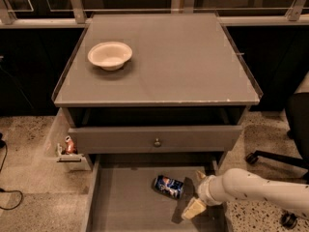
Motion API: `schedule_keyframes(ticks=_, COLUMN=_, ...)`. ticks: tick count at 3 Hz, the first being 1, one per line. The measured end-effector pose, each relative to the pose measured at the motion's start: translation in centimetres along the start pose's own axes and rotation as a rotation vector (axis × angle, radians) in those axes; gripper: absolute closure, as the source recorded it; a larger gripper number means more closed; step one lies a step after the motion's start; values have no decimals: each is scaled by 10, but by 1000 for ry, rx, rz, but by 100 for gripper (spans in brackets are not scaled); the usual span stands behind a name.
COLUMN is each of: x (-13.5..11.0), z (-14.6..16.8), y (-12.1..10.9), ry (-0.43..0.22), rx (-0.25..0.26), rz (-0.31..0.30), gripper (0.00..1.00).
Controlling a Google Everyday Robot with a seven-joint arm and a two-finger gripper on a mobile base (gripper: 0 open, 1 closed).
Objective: Pick pepsi can from middle drawer and place on counter
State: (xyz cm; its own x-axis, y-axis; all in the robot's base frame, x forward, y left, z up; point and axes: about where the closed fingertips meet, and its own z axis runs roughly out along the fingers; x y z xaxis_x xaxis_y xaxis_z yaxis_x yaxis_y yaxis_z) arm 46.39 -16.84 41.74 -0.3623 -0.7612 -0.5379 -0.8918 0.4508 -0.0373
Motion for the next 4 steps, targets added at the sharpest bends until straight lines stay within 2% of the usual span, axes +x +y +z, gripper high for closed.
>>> schedule_keyframes(ticks=1, x=-9, z=17, y=-4, ry=-62, rx=34, rz=-2, gripper=0)
schedule_keyframes(ticks=4, x=-25, z=70, y=-16, ry=-231, rx=-48, rz=78, gripper=0)
